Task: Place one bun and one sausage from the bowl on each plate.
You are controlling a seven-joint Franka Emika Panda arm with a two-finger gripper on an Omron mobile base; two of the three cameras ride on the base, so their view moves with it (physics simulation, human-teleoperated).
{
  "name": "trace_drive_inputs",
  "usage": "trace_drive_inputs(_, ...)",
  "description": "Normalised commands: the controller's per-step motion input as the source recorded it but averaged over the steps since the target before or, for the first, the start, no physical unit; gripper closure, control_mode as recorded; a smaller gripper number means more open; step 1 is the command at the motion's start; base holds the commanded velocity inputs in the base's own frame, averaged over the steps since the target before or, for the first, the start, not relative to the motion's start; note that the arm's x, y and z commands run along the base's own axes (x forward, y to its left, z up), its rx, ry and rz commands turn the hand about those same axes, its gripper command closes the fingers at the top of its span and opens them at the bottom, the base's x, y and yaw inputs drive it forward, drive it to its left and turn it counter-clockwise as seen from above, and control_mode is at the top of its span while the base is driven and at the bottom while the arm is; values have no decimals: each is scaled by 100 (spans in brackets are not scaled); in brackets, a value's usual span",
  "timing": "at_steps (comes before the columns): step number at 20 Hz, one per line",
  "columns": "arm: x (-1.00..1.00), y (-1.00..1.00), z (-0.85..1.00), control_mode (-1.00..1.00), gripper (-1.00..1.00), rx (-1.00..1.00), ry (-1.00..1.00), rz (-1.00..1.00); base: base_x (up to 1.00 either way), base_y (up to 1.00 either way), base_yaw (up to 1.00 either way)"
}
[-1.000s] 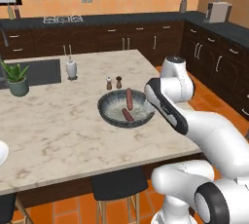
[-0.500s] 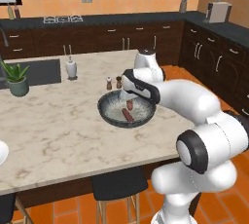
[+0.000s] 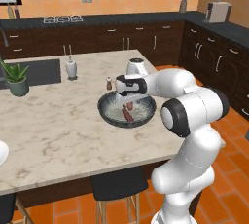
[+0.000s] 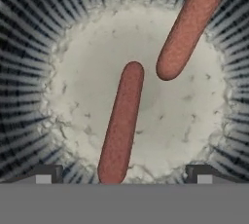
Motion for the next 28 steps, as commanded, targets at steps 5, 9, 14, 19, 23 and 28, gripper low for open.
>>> trace_drive_inputs(5,-37,0,-1,-100,-100,0,1,0,0,0,0)
trace_drive_inputs(9,-4,6,-27,-100,-100,0,3,-4,0,0,0)
trace_drive_inputs(14,0,9,-44,-100,-100,0,4,-10,0,0,0)
trace_drive_inputs(19,0,0,-41,-100,-100,0,2,-12,0,0,0)
trace_drive_inputs(23,8,0,-48,-100,-100,0,0,-9,0,0,0)
trace_drive_inputs(28,10,0,-22,-100,-100,0,0,-8,0,0,0)
